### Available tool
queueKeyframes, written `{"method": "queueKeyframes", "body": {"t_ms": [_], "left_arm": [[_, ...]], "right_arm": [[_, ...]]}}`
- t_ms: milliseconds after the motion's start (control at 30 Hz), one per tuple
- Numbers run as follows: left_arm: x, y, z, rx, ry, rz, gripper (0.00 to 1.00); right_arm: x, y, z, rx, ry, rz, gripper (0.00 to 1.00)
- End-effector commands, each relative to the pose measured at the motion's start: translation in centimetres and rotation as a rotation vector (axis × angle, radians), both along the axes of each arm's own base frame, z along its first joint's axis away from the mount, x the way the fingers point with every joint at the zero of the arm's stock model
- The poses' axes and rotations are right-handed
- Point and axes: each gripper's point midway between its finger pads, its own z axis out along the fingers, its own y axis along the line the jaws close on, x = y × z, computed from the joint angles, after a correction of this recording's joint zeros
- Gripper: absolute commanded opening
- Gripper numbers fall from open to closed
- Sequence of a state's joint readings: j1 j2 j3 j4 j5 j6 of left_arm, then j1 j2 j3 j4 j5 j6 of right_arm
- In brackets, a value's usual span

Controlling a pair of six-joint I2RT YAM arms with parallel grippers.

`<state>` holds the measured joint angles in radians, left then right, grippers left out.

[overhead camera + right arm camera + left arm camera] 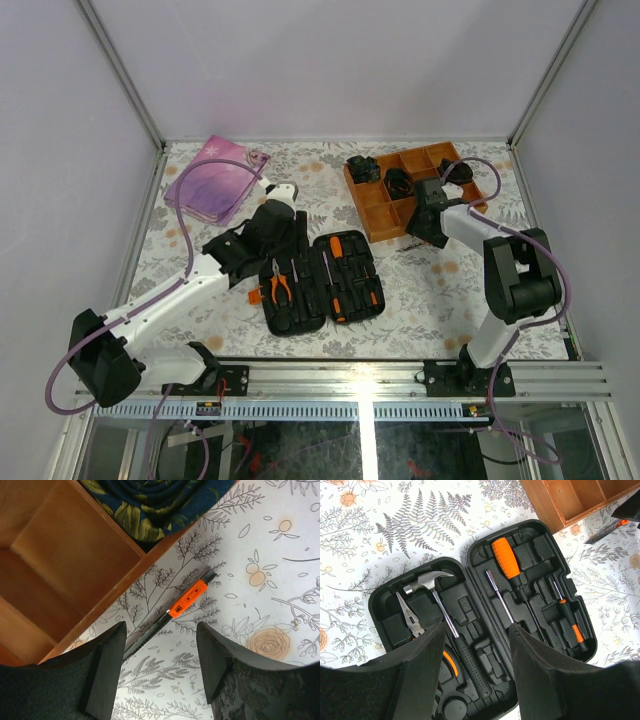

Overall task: Sort the tools into containers
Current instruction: Move the utility knife at the center of the board.

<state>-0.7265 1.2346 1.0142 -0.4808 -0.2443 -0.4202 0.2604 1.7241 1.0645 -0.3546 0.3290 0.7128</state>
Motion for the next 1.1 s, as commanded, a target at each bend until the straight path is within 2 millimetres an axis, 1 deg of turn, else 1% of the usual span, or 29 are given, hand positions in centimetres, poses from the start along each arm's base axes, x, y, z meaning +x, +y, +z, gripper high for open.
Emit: {"method": "queueKeyframes", "body": {"t_ms": [0, 167, 300, 400, 600, 700, 767, 833, 967, 1067], "left_arm": [[0.2, 0.5, 0.9, 0.007, -0.032, 0.010, 0.53], [0.1, 0.5, 1.0, 0.005, -0.033, 0.008, 0.53], [0.2, 0.5, 0.9, 0.006, -0.030, 0.010, 0.53], [0.2, 0.5, 0.9, 0.003, -0.030, 0.010, 0.53], [0.2, 0.5, 0.9, -0.001, -0.025, 0.007, 0.53], [0.3, 0.5, 1.2, -0.012, -0.027, 0.009, 0.53], [0.3, 0.6, 1.1, -0.013, -0.027, 0.008, 0.53], [0.3, 0.5, 1.1, -0.016, -0.026, 0.009, 0.53], [0.3, 0.5, 0.9, -0.013, -0.022, 0.009, 0.53], [0.3, 0.5, 0.7, -0.010, -0.016, 0.010, 0.53]], "right_arm": [[2.4, -0.6, 0.5, -0.032, -0.037, -0.045, 0.65], [2.8, -0.4, -0.9, -0.040, 0.009, -0.031, 0.64], [2.6, -0.5, -1.8, -0.053, 0.039, -0.022, 0.61], [2.2, -0.4, -2.2, -0.048, 0.051, -0.013, 0.56], [1.1, -0.1, -3.0, -0.021, 0.068, 0.008, 0.42], [0.3, -0.1, -3.1, -0.016, 0.075, 0.025, 0.35], [-0.1, 0.0, -2.8, -0.011, 0.072, 0.059, 0.33], [-0.9, 0.2, -2.8, -0.004, 0.096, 0.109, 0.31], [-2.2, 0.8, -2.5, 0.023, 0.117, 0.188, 0.22], [-3.3, 1.1, -2.3, 0.040, 0.122, 0.241, 0.18]]}}
